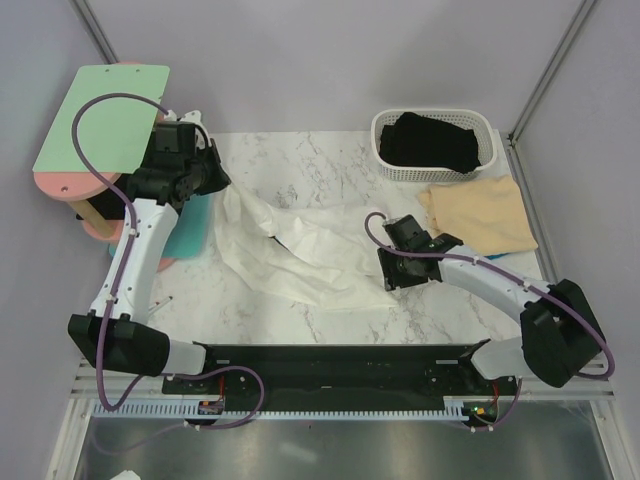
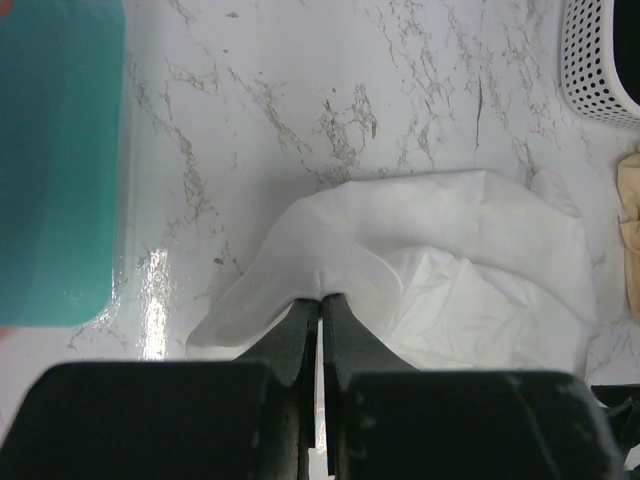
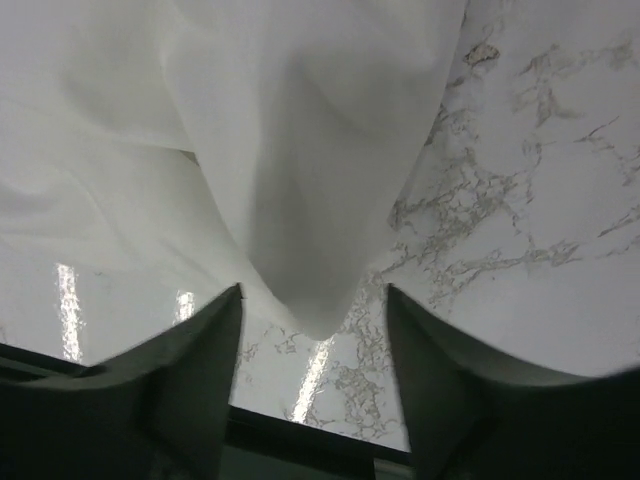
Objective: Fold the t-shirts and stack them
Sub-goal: Flatten out the tshirt
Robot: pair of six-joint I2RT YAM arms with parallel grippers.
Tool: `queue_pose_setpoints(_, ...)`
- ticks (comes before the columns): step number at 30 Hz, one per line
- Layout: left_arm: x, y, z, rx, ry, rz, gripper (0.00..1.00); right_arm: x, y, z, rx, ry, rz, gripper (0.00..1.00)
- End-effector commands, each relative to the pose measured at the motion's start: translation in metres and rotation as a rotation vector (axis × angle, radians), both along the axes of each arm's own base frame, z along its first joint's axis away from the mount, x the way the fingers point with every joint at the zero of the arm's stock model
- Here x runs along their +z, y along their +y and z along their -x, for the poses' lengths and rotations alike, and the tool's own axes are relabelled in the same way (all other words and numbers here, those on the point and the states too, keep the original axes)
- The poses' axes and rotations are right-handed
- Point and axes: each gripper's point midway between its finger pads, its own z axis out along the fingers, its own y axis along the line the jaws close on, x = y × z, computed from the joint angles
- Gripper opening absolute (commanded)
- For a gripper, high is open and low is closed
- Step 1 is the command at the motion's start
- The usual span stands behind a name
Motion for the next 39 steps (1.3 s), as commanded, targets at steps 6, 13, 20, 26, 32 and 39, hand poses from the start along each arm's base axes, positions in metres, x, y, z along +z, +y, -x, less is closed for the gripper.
queue_pose_setpoints(6,0.006,0.008,-0.001,0.006,-0.047,-0.038,0.02,0.017,0.005,-0.027,-0.057,-0.128,0.004,0.00)
queue_pose_setpoints(13,0.007,0.018,-0.004,0.019,-0.046,-0.051,0.02,0.112,-0.029,-0.073,-0.239,-0.469,0.054,0.00)
queue_pose_setpoints(20,-0.015,0.018,-0.015,0.024,0.015,-0.046,0.02,0.123,-0.065,-0.163,-0.434,-0.568,0.205,0.01)
queue_pose_setpoints(26,-0.034,0.007,-0.019,-0.016,0.057,-0.009,0.02,0.093,-0.079,-0.251,-0.522,-0.549,0.275,0.46)
queue_pose_setpoints(32,-0.050,0.001,-0.017,-0.039,0.082,0.014,0.02,0.122,-0.081,-0.265,-0.497,-0.598,0.136,0.98)
queue_pose_setpoints(39,-0.060,-0.001,-0.016,-0.044,0.098,0.021,0.02,0.069,-0.080,-0.224,-0.459,-0.401,-0.024,0.96)
